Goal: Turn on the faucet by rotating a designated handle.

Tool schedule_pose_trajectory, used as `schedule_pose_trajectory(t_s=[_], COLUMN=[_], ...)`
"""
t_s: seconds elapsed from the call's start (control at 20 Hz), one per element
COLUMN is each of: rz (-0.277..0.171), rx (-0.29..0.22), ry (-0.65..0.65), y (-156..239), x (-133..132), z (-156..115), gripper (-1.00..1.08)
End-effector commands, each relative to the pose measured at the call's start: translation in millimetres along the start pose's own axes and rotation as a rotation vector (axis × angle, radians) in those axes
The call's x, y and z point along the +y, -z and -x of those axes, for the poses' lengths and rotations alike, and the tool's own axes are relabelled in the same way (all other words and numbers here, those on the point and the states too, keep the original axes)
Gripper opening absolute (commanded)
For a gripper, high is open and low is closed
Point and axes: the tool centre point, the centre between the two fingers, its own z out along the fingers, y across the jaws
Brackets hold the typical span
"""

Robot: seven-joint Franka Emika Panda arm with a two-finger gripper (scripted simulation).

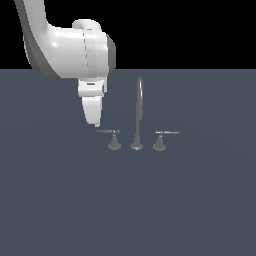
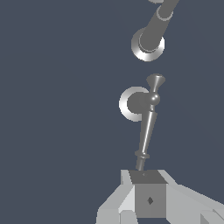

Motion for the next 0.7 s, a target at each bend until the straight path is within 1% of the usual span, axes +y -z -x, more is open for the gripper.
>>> schedule_pose_trajectory(t_s=[0.0, 0.35, 0.65], rz=[0.000, 0.001, 0.001], rx=[0.003, 0.006, 0.006], ry=[-0.051, -0.150, -0.177], y=[-13, -36, -43], x=[-10, -27, -32], z=[-7, -23, -28], gripper=[-1.00, -1.00, -1.00])
